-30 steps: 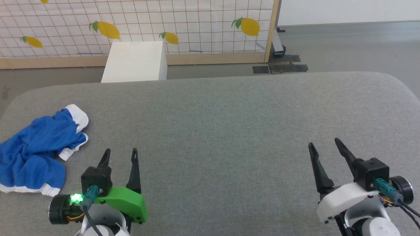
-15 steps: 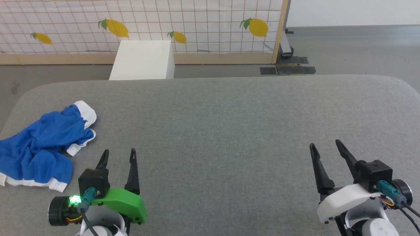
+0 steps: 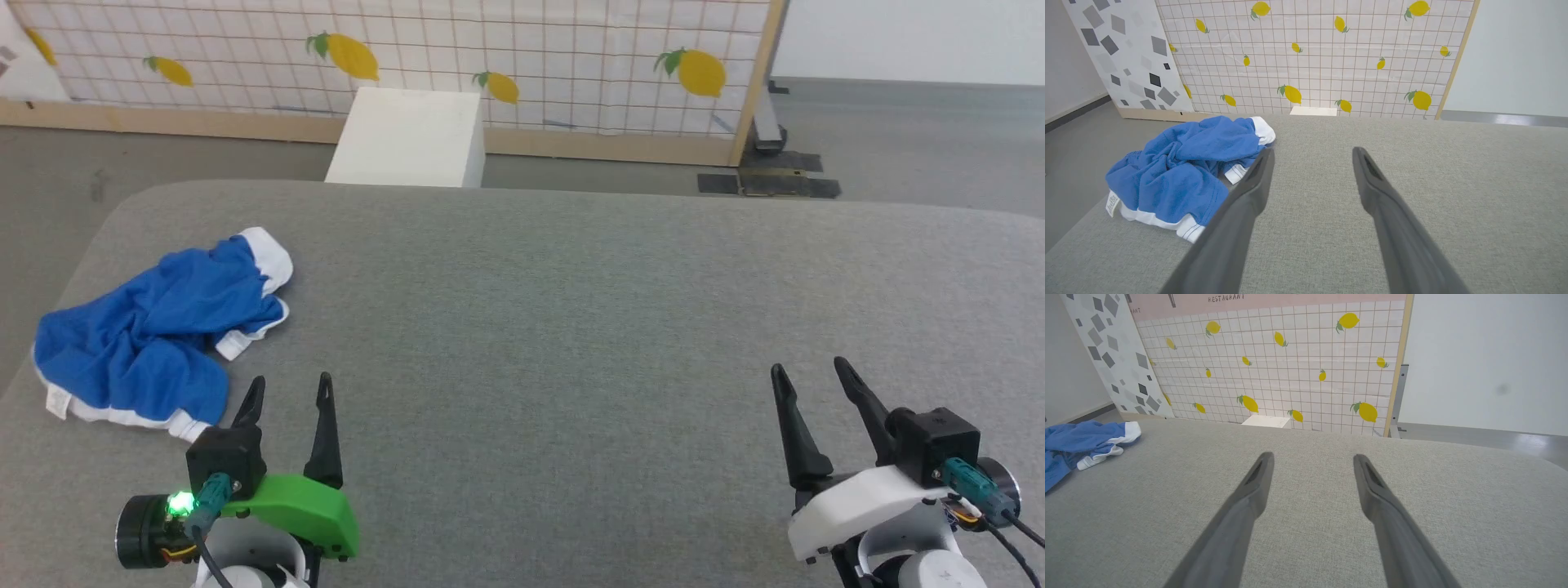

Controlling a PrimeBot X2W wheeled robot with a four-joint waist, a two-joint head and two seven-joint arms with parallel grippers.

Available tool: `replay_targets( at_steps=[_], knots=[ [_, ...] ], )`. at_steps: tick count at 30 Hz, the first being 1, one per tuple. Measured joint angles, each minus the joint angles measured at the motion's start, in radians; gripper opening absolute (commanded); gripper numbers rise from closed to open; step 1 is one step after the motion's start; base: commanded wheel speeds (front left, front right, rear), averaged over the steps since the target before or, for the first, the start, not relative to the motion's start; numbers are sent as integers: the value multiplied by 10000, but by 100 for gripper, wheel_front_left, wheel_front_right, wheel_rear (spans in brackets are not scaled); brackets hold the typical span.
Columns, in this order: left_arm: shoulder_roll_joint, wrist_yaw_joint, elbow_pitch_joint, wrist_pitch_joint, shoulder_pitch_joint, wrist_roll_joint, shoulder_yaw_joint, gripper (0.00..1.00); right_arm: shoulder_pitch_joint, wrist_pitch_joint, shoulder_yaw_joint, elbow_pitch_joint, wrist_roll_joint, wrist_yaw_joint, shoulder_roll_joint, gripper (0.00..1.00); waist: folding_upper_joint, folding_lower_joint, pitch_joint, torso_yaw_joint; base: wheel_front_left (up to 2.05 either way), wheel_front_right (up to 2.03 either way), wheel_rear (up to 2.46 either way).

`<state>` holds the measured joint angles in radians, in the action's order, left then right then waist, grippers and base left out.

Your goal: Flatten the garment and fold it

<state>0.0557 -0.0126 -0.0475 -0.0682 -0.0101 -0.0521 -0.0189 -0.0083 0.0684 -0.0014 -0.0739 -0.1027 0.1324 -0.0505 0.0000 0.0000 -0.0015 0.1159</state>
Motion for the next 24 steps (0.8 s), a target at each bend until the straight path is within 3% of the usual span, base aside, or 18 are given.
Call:
replay_targets(
  at_steps=[24],
  knots=[
    [0,-44,-203,-495,209,-286,-157,100,92,481,159,-648,-566,0,2,100,0,0,-82,1537,0,0,0]
  ],
)
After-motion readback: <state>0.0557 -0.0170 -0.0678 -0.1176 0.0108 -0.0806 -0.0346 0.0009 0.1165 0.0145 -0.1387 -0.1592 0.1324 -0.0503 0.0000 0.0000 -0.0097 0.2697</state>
